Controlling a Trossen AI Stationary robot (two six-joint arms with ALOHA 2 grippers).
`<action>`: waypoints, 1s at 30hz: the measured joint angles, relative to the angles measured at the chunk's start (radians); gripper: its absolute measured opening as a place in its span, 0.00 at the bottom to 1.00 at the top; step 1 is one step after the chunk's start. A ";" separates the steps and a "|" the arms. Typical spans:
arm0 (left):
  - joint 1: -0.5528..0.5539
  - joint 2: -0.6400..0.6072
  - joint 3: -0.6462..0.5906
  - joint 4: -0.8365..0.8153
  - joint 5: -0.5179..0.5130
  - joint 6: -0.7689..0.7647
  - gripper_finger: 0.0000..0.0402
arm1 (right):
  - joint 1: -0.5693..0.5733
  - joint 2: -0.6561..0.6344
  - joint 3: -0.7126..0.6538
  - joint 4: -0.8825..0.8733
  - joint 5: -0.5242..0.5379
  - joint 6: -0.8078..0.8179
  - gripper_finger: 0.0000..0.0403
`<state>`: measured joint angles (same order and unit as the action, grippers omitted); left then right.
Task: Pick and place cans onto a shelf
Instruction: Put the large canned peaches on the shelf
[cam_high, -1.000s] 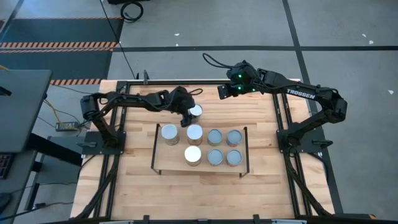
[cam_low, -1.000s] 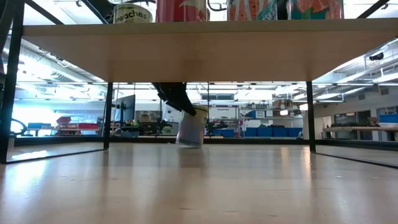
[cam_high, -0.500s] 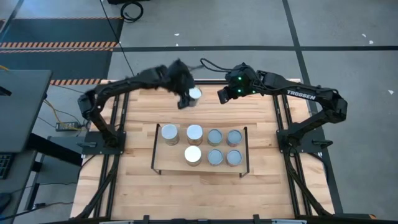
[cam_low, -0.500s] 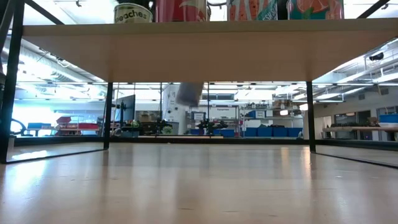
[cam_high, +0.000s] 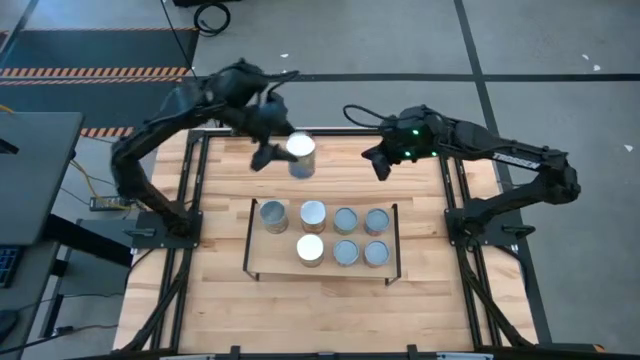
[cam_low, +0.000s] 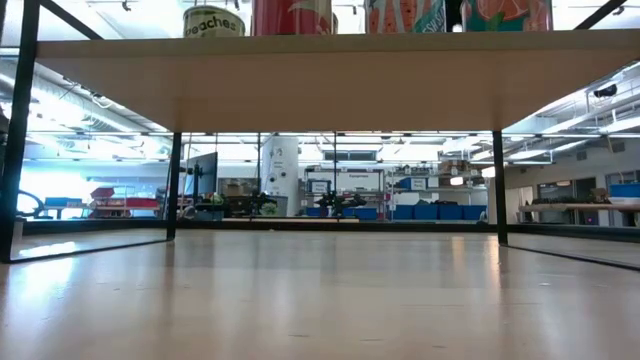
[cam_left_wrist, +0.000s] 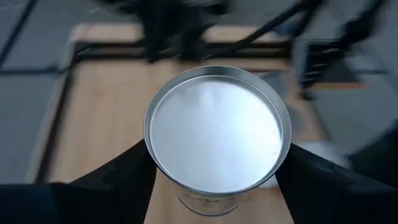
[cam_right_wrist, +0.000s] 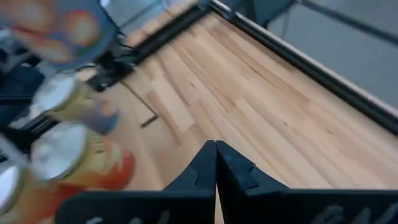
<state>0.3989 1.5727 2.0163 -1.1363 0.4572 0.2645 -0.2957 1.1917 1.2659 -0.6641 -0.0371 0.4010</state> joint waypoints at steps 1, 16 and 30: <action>-0.026 -0.017 0.010 -0.006 0.019 -0.020 0.71 | 0.017 -0.014 0.000 0.008 0.001 -0.008 0.02; -0.524 -0.127 -0.023 -0.093 0.054 0.046 0.72 | 0.331 -0.071 0.000 0.522 0.140 0.121 0.02; -0.739 -0.129 -0.179 -0.035 -0.031 0.126 0.71 | 0.512 -0.013 0.001 0.622 0.388 0.142 0.02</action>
<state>-0.3404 1.4437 1.8370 -1.1712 0.4262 0.3905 0.2164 1.1788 1.2671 -0.0416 0.3511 0.5434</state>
